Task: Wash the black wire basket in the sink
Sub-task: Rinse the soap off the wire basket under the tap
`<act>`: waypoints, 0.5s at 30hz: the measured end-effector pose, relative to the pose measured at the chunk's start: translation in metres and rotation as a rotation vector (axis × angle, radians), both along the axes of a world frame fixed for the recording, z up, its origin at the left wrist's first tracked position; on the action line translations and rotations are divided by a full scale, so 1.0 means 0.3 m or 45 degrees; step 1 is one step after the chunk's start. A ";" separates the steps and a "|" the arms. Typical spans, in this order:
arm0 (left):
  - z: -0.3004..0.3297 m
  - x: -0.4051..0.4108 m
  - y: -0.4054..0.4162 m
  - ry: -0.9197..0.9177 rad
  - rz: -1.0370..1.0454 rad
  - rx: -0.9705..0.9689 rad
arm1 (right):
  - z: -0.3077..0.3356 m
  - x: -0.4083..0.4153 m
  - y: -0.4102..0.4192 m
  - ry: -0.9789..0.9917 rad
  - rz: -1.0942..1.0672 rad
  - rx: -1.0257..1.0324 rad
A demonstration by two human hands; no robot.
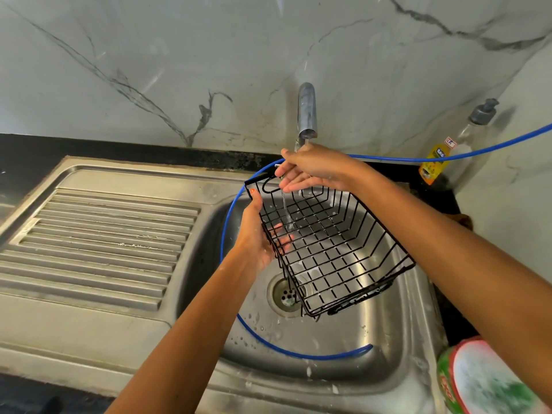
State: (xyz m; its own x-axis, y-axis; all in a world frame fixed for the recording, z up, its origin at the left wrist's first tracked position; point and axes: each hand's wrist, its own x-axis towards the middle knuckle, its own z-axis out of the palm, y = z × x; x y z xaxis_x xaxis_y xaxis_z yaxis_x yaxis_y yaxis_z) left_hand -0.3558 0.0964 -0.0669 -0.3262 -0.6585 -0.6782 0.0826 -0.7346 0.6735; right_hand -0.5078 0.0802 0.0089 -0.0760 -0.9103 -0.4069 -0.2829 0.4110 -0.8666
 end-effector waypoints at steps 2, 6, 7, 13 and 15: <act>0.009 0.003 -0.010 0.009 0.000 -0.011 | -0.001 -0.001 0.000 0.012 0.013 0.011; 0.026 0.008 -0.024 -0.011 -0.001 -0.014 | -0.005 0.001 -0.005 0.051 0.024 -0.013; 0.030 0.008 -0.025 -0.010 -0.003 -0.022 | -0.006 0.002 -0.007 0.061 0.023 -0.019; 0.038 0.011 -0.026 -0.009 -0.020 -0.029 | -0.004 0.002 -0.010 0.074 0.021 -0.030; 0.037 0.012 -0.026 0.007 -0.031 -0.035 | -0.004 0.004 -0.010 0.076 0.025 -0.029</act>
